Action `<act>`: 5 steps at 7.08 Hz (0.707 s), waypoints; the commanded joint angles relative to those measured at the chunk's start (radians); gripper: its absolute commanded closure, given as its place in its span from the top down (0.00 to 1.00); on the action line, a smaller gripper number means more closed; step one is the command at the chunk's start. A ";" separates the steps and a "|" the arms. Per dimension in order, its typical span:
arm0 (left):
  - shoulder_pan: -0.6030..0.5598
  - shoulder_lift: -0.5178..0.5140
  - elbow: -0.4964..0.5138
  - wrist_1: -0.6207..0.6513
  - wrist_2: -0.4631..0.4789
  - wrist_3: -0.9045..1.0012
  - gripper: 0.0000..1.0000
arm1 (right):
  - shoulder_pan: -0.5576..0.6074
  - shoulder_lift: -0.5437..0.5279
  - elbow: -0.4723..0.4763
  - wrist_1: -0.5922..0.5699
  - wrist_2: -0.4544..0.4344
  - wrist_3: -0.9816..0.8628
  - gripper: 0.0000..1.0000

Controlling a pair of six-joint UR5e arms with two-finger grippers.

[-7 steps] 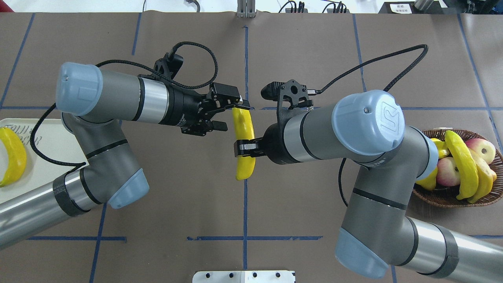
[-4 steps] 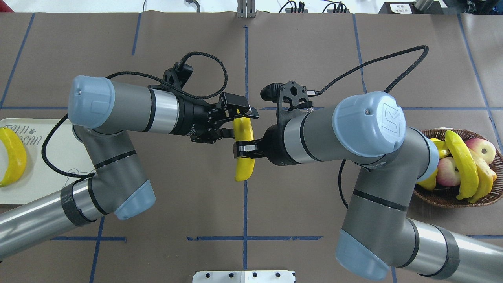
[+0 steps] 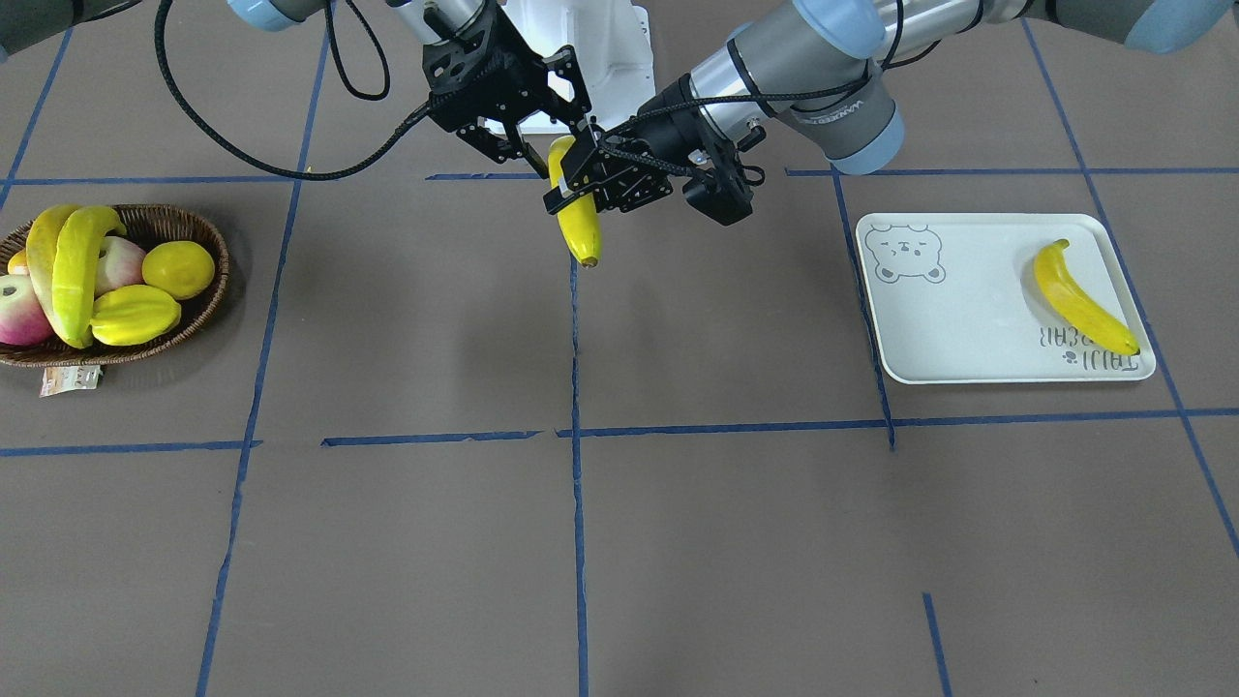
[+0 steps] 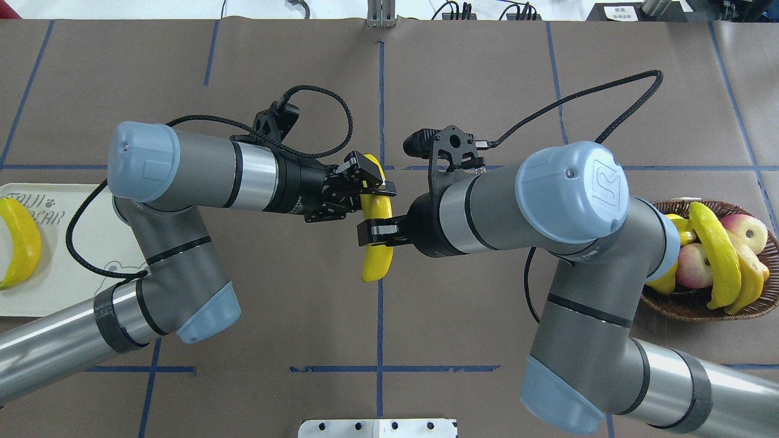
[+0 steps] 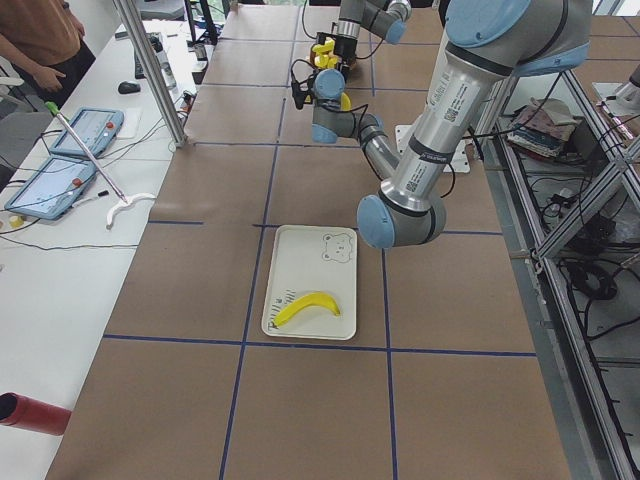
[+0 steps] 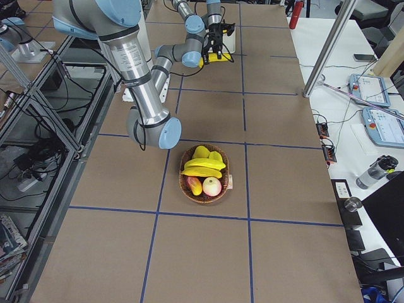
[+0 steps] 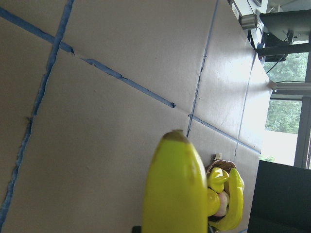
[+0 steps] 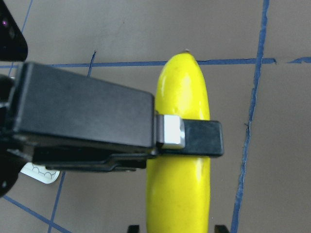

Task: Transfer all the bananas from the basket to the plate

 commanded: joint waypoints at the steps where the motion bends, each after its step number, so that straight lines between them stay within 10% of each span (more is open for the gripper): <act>1: -0.015 0.007 0.001 0.009 -0.007 0.006 0.00 | 0.003 -0.010 0.031 -0.009 0.007 0.025 1.00; 5: -0.196 0.119 -0.078 0.445 -0.138 0.246 0.00 | 0.023 -0.033 0.103 -0.126 -0.004 0.043 1.00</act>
